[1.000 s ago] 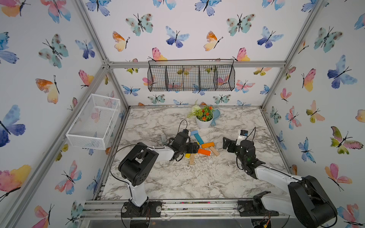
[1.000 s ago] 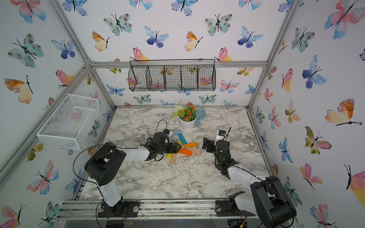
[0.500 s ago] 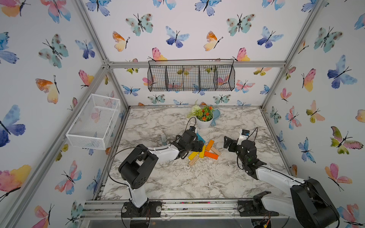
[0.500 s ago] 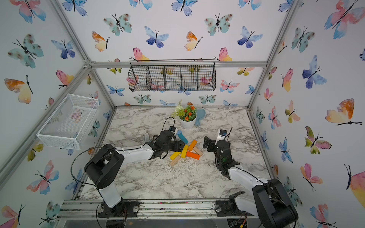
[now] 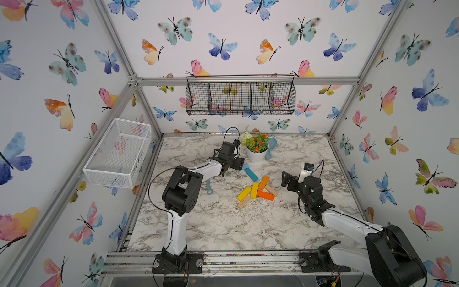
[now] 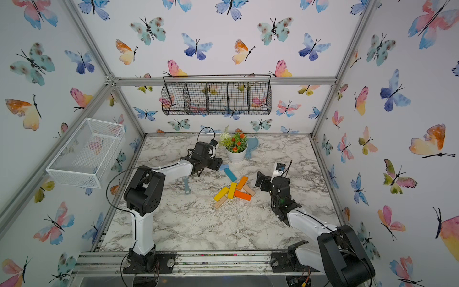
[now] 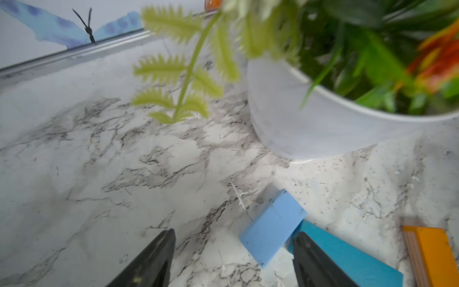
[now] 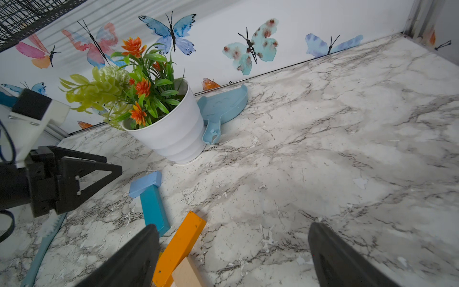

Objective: Assemble a giraffe with building blocks
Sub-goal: Move the building block to the center of the board.

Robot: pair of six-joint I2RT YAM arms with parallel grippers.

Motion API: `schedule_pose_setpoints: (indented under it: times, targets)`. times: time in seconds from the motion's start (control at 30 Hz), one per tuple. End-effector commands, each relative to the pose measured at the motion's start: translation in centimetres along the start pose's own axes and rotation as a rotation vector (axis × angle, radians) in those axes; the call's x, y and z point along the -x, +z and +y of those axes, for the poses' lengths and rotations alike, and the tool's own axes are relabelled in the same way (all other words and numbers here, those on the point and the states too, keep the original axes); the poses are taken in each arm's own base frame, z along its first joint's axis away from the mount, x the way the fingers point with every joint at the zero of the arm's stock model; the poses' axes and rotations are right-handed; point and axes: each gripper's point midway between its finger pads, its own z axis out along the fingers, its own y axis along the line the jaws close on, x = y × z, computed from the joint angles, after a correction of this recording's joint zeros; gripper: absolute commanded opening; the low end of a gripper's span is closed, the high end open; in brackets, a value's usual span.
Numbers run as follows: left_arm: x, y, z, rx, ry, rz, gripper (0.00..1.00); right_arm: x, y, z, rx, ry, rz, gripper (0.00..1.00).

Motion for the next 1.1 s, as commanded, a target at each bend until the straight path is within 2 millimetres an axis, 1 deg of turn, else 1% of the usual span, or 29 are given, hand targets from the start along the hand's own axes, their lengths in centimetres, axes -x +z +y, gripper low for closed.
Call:
schedule_pose_setpoints:
  times: [0.0,0.07,0.2,0.4,0.5,0.6,0.8,1.07]
  targets:
    - [-1.9,0.6,-2.7,-0.120,0.065,0.077,0.78,0.4,-0.3,0.2,0.006,-0.011,-0.017,0.98]
    - [-2.0,0.7,-2.6,-0.112,0.079,0.075,0.78,0.5,-0.3,0.3,0.011,-0.009,-0.020,0.98]
    - [-2.2,0.8,-3.2,-0.145,0.117,0.076,0.77,0.4,-0.3,0.3,0.010,-0.008,-0.016,0.98]
    - [-3.2,2.2,-2.4,-0.113,0.143,0.110,0.77,0.4,-0.4,0.3,0.012,-0.008,-0.017,0.98]
    - [-3.5,2.7,-2.1,-0.097,0.158,0.129,0.77,0.4,-0.3,0.3,0.015,-0.007,-0.017,0.98]
    - [-3.3,2.9,-2.0,-0.091,0.170,0.127,0.76,0.4,-0.3,0.5,0.020,-0.007,-0.013,0.98]
    - [-3.5,3.4,-2.0,-0.097,0.181,0.134,0.75,0.4,-0.2,0.5,0.021,-0.009,-0.009,0.98]
    - [-4.2,4.2,-2.5,-0.135,0.187,0.181,0.71,0.3,-0.1,0.6,0.023,-0.009,-0.004,0.98]
